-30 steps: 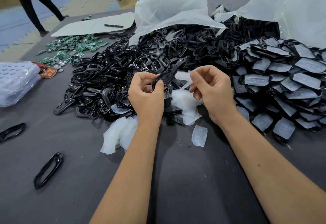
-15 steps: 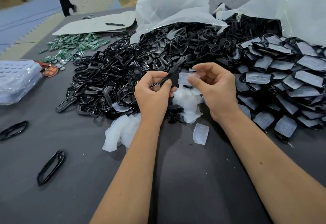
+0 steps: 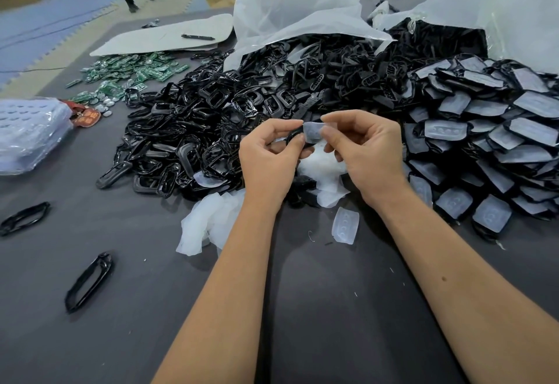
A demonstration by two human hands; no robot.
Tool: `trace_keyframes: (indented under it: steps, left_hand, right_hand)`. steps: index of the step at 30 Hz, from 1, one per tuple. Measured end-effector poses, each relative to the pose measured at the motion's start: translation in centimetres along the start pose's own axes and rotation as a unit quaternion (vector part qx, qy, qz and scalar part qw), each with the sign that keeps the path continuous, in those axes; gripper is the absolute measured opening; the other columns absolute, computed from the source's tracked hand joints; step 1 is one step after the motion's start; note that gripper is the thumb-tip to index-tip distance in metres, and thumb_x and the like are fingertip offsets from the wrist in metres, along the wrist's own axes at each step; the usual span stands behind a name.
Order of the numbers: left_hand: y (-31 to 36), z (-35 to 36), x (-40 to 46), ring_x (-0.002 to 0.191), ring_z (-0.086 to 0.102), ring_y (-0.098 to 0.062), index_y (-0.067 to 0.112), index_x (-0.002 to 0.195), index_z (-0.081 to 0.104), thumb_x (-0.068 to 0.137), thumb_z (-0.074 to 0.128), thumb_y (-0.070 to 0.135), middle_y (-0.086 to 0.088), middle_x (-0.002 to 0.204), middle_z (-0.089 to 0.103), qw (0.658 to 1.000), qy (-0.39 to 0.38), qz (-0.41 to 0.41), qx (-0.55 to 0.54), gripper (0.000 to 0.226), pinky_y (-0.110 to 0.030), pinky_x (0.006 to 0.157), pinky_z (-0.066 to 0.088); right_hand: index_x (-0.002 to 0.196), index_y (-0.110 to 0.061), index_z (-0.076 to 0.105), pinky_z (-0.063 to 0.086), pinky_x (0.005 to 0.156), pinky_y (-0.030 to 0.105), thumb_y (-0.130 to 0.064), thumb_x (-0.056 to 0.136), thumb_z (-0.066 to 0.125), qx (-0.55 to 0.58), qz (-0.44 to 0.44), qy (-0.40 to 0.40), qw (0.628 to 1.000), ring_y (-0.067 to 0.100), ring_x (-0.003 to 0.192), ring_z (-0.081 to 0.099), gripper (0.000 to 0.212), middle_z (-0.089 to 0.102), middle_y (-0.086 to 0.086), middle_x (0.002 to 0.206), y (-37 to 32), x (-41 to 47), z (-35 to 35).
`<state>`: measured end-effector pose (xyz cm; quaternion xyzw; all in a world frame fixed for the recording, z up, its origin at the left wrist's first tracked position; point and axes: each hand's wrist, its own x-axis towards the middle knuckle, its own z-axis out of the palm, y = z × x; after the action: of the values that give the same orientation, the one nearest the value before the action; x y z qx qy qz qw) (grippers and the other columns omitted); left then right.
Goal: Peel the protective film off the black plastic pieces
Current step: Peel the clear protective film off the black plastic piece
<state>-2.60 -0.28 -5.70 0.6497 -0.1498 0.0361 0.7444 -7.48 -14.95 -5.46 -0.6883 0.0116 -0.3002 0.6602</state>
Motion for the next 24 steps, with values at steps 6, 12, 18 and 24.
trace_keyframes:
  steps: [6,12,18,24]
  left_hand:
    - [-0.13,-0.01,0.18,0.080,0.079,-0.025,0.009,0.102,0.077,0.088,0.071,-0.009,-0.007,0.093,0.079,1.000,-0.006,-0.013,-0.001,0.023,-0.036,0.076,0.064]
    - [0.28,0.04,0.03,0.094,0.074,-0.033,0.004,0.100,0.079,0.092,0.053,0.005,-0.021,0.091,0.071,0.998,-0.020,-0.029,-0.058,0.027,-0.039,0.077,0.063]
    - [0.27,0.20,0.04,0.091,0.069,-0.037,0.005,0.098,0.080,0.091,0.051,0.009,-0.032,0.091,0.063,0.998,-0.018,-0.029,-0.053,0.030,-0.037,0.074,0.063]
    - [0.28,0.11,-0.17,0.081,0.078,-0.024,0.003,0.102,0.078,0.092,0.058,-0.003,-0.007,0.089,0.078,0.999,-0.037,-0.016,-0.016,0.023,-0.040,0.077,0.064]
  right_hand:
    - [0.085,-0.010,0.075,0.047,0.048,0.023,-0.010,0.087,0.083,0.033,0.010,0.000,0.999,0.016,0.056,0.064,0.008,0.071,0.003,0.068,-0.28,-0.04,-0.11]
    - [0.085,-0.015,0.079,0.048,0.054,0.020,-0.017,0.085,0.086,-0.056,-0.001,0.015,0.998,0.007,0.057,0.062,0.007,0.073,-0.007,0.072,-0.11,-0.01,0.10]
    - [0.082,-0.017,0.075,0.060,0.065,0.031,-0.022,0.081,0.089,-0.157,-0.032,0.054,0.986,0.013,0.068,0.071,0.015,0.073,-0.008,0.074,-0.32,-0.14,0.24]
    - [0.078,-0.016,0.074,0.053,0.060,0.022,-0.023,0.081,0.089,-0.169,-0.031,0.080,0.982,0.007,0.060,0.066,0.017,0.071,-0.008,0.069,-0.45,-0.06,0.16]
